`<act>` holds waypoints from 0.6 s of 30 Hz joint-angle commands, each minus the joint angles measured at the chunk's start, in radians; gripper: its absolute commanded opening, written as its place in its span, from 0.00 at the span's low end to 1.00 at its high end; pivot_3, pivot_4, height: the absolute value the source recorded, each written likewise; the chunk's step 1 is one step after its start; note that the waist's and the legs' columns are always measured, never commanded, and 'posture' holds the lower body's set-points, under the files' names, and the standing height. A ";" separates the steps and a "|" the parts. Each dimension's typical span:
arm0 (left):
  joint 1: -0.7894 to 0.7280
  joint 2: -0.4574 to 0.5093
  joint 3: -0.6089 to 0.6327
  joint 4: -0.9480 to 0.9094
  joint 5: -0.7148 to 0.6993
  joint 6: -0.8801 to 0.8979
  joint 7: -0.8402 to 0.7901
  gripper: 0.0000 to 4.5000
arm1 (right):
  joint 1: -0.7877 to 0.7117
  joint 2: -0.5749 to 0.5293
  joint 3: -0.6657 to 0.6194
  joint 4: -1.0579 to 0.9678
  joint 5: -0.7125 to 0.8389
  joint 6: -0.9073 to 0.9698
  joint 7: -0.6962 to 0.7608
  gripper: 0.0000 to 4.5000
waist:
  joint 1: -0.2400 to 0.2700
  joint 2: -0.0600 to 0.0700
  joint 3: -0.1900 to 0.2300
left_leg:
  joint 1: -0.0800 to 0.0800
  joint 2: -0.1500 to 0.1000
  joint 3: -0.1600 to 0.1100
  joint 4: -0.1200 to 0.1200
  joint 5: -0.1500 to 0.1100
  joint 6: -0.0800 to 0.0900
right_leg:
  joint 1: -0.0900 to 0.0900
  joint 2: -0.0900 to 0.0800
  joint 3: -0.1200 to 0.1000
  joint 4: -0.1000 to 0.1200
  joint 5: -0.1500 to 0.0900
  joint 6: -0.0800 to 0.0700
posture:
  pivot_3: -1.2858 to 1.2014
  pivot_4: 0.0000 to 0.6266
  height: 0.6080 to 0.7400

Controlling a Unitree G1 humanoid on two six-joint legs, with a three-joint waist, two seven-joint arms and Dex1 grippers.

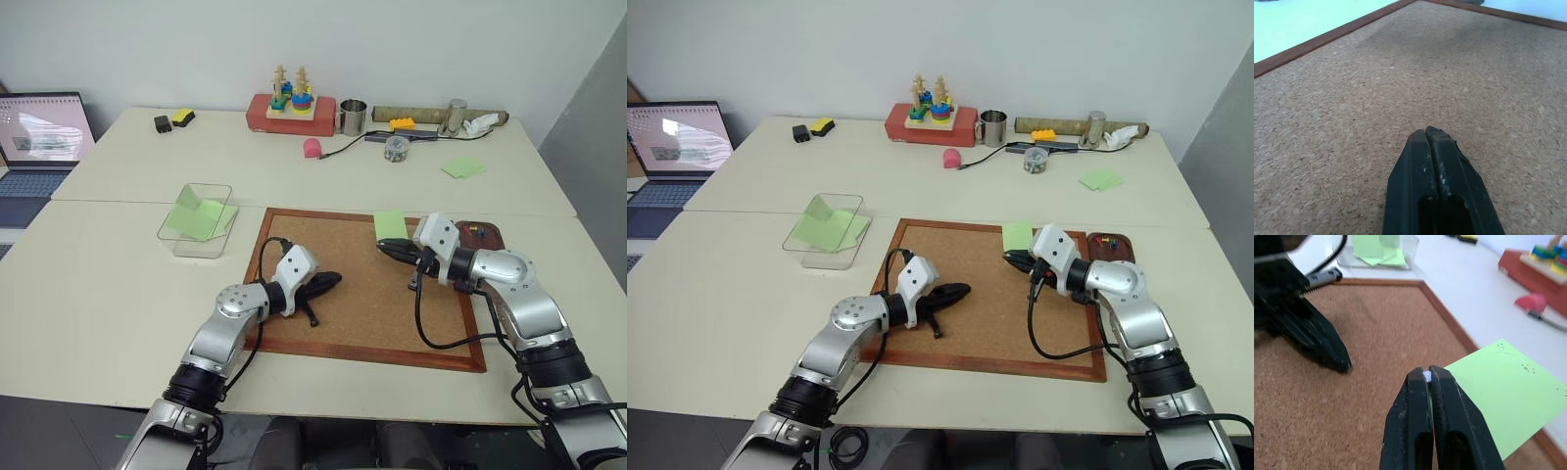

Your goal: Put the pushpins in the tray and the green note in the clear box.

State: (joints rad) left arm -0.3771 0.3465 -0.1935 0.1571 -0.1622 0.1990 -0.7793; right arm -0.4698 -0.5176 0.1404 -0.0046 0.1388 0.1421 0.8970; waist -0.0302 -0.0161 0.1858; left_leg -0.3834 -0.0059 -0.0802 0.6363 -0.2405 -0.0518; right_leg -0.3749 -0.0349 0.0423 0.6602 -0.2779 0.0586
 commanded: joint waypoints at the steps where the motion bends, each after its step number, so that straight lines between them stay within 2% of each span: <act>1: -0.021 -0.018 0.133 -0.120 -0.217 0.199 -0.015 0.21 | -0.027 -0.031 0.005 -0.065 -0.027 -0.069 0.017 0.00 | 0.000 0.000 0.001 | -0.001 0.000 0.000 0.000 0.000 0.000 | -0.001 0.000 0.000 0.000 0.000 0.000 | 0.52 0.24 1.00; 3: -0.026 -0.019 0.200 -0.199 -0.376 0.348 -0.031 0.29 | -0.036 -0.042 0.023 -0.063 -0.071 -0.130 0.009 0.00 | -0.001 -0.001 0.001 | -0.008 0.000 0.000 0.000 0.000 0.000 | -0.008 0.000 0.000 0.000 0.000 0.000 | 0.52 0.24 1.00; 5: -0.027 -0.013 0.236 -0.246 -0.463 0.440 -0.036 0.37 | -0.041 -0.046 0.034 -0.054 -0.100 -0.174 0.003 0.00 | -0.002 -0.001 0.001 | -0.017 0.000 -0.001 0.002 0.000 0.000 | -0.016 0.000 0.000 0.003 0.003 -0.005 | 0.52 0.24 1.00; 8: -0.045 -0.038 0.313 -0.263 -0.594 0.546 0.007 0.50 | -0.049 -0.047 0.052 -0.048 -0.137 -0.249 -0.002 0.00 | -0.001 -0.001 0.001 | -0.017 0.000 -0.001 0.001 0.000 0.000 | -0.016 -0.001 -0.001 0.002 0.003 -0.005 | 0.52 0.24 1.00; 13: -0.070 -0.091 0.356 -0.250 -0.674 0.604 0.077 0.71 | -0.073 -0.050 0.071 -0.040 -0.180 -0.359 -0.001 0.00 | 0.000 -0.002 0.002 | -0.016 0.000 -0.001 0.002 0.000 -0.001 | -0.015 -0.001 -0.001 0.002 0.003 -0.005 | 0.52 0.24 1.00; 18: -0.087 -0.117 0.324 -0.238 -0.680 0.624 0.082 0.71 | -0.086 -0.053 0.088 -0.045 -0.201 -0.438 0.006 0.00 | 0.000 -0.003 0.002 | -0.016 -0.001 -0.001 0.004 0.000 -0.001 | -0.014 -0.002 -0.001 0.002 0.003 -0.005 | 0.52 0.24 1.00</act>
State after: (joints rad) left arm -0.4468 0.2306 0.1462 -0.0674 -0.8297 0.8217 -0.6877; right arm -0.5422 -0.5634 0.2231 -0.0231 -0.0595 -0.2515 0.9022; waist -0.0300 -0.0187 0.1878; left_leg -0.3995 -0.0072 -0.0810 0.6406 -0.2403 -0.0527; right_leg -0.3884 -0.0363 0.0410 0.6624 -0.2749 0.0539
